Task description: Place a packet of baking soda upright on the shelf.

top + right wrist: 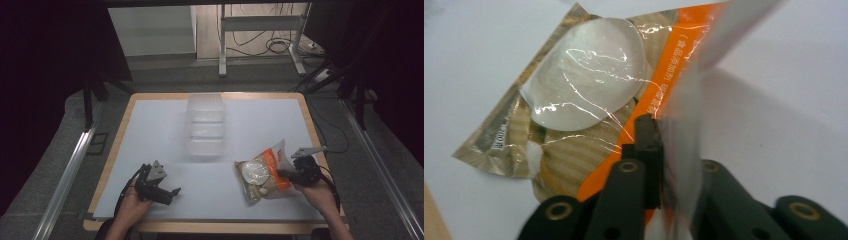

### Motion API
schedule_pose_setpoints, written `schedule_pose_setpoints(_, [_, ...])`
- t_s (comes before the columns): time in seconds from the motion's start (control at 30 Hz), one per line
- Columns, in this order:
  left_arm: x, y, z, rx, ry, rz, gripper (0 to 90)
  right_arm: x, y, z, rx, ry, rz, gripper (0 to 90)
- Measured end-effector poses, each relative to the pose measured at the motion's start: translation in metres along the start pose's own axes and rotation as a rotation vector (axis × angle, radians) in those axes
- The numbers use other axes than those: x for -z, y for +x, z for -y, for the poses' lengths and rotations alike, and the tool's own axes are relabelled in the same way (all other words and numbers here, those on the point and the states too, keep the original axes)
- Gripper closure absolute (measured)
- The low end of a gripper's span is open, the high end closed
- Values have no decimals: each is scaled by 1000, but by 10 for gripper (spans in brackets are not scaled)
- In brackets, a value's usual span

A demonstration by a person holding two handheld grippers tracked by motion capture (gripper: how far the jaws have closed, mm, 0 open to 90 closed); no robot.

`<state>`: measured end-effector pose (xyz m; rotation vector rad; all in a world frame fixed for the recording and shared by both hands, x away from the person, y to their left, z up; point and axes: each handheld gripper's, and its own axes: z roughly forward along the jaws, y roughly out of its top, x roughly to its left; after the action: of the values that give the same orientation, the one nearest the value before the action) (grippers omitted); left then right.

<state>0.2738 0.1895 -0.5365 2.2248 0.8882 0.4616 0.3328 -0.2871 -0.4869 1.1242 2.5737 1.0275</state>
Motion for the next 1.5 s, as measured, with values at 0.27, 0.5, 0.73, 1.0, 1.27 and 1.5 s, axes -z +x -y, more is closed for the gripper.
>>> schedule_pose_setpoints(0.27, [0, 0, 0, -2, -1, -1, 0, 17, 12, -15, 2, -51, -40, 882])
schedule_pose_setpoints(0.5, [1, 0, 0, -1, 2, -3, 0, 27, 20, -34, 11, -101, -63, 883])
schedule_pose_setpoints(0.73, [1, 1, 0, -2, 1, -3, 0, 30, 32, -59, 95, -86, -39, 884])
schedule_pose_setpoints(1.0, [1, 1, 0, -1, -3, -4, 0, 31, 40, -82, 156, -77, -18, 885])
schedule_pose_setpoints(1.27, [1, 1, 0, -1, -5, -4, 0, 31, 41, -97, 184, -80, 20, 886])
schedule_pose_setpoints(1.5, [1, 1, 0, 1, -7, -5, 0, 34, 37, -115, 195, -96, 42, 886])
